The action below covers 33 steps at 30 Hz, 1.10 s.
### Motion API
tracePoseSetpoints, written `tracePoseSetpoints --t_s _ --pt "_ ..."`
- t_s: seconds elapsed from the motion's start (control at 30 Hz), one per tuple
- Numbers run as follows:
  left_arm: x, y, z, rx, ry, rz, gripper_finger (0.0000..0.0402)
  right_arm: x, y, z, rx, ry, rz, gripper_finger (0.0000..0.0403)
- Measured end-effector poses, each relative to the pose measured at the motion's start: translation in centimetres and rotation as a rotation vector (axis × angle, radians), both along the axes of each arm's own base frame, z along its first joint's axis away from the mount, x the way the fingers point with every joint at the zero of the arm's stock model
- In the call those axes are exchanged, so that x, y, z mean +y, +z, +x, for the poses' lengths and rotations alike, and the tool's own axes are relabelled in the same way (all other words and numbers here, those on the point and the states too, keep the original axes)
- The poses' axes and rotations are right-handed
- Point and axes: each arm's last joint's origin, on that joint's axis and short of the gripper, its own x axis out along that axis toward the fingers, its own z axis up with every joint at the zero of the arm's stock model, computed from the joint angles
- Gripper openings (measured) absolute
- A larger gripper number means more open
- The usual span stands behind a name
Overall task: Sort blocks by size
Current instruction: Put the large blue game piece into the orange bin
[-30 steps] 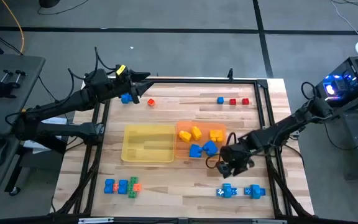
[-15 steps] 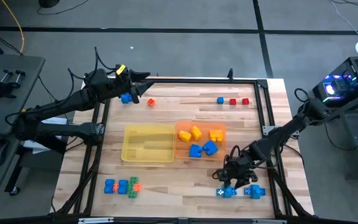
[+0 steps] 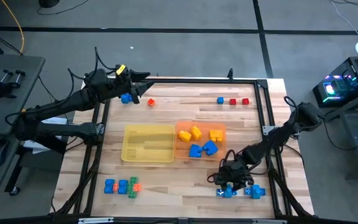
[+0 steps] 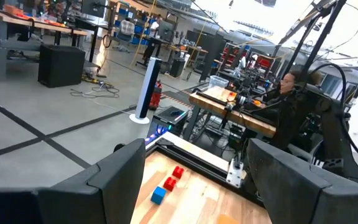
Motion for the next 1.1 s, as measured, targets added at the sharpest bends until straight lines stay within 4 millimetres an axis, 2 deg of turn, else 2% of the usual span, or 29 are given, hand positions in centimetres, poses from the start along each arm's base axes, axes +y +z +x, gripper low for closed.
tracePoseSetpoints --t_s 0.17,0.37,0.4,0.57,0.7,0.8,0.93,1.1 --pt "0.0 0.0 0.0 0.000 0.000 0.001 0.0268 0.0 0.0 0.0 0.002 0.012 0.003 0.0218" --pt "0.0 0.0 0.0 0.005 0.000 0.008 0.0268 0.1 0.1 0.0 -0.003 0.017 0.012 0.0116" --pt "0.0 0.0 0.0 0.006 0.000 0.008 0.0268 0.1 0.1 0.0 -0.010 0.022 0.014 0.0109" --pt "0.0 0.0 0.0 0.003 0.000 0.009 0.0268 0.3 0.7 0.2 -0.060 0.094 0.036 0.0109" --pt "0.0 0.1 0.0 -0.003 0.000 0.012 0.0268 0.0 3.5 0.3 -0.110 0.189 0.077 0.0109" --pt "0.0 0.1 0.0 -0.003 0.001 0.012 0.0268 -1.5 6.6 0.0 -0.129 0.226 0.043 0.0109" --pt "0.0 0.1 0.0 -0.004 0.001 0.012 0.0268 -5.3 10.2 -0.1 -0.184 0.199 -0.130 0.0109" --pt "0.0 0.1 0.0 -0.005 0.001 0.010 0.0268 -10.1 12.1 1.7 -0.368 0.126 -0.371 0.0109"
